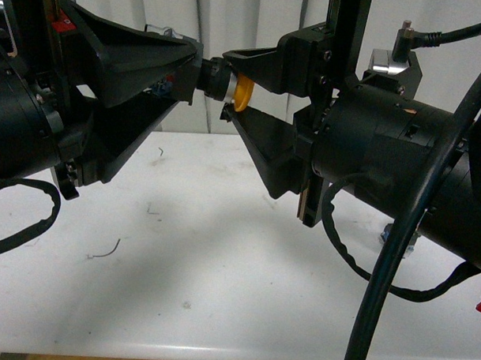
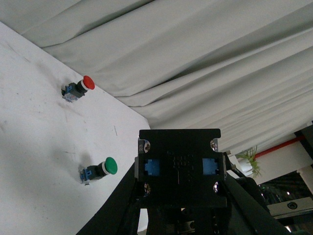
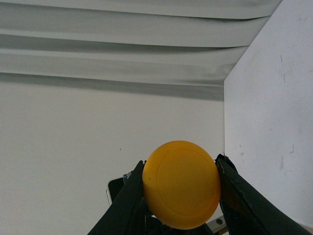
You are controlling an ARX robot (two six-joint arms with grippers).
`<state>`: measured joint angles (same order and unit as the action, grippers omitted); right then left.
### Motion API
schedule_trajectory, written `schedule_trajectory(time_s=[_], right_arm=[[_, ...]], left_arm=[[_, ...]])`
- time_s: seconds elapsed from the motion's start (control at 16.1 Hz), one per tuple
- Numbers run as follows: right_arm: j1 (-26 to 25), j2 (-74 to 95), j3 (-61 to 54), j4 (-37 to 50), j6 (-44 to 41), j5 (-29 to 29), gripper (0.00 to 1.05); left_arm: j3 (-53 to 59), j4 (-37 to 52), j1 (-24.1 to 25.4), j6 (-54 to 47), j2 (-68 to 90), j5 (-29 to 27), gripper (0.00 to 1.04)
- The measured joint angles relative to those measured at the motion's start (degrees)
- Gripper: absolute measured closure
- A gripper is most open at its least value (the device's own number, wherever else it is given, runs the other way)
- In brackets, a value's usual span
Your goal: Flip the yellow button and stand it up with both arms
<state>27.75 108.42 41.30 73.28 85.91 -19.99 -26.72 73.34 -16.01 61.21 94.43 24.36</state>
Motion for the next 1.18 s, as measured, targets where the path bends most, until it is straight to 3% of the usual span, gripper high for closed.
schedule_trajectory(time_s=[0.12,0.43,0.5,0.81,0.87,0.99,1.18], right_arm=[[-0.07,0.0,0.0,0.07,-0.02,-0.02,0.68],[-1.68,0.0,0.04,0.11,-0.07,0.33,0.68],[-2.19,0.0,0.17,0.11,-0.04,0.37,0.68],[-3.08,0.0,1.42,0.13,0.0,0.72,0.68],[-3.06,-0.02,1.42,0.15,0.0,0.72,0.68],[-3.08,-0.04,1.38,0.13,-0.02,0.74,0.68],[-3.45,-0.11,1.07,0.13,-0.04,0.79,0.68]], left_arm=[[0.0,0.33,0.0,0.0,0.0,0.31,0.67],[0.76,0.33,2.01,-0.15,-0.37,1.49,0.1],[1.25,0.33,2.71,-0.2,-0.87,1.79,0.05],[6.45,-5.7,9.79,-2.82,-8.79,2.67,0.07],[7.96,-11.98,10.93,-6.45,-13.07,-0.17,0.07],[12.15,-31.98,13.2,-23.56,-29.53,-7.63,0.07],[12.81,-54.55,15.61,-44.54,-50.47,-16.37,0.07]])
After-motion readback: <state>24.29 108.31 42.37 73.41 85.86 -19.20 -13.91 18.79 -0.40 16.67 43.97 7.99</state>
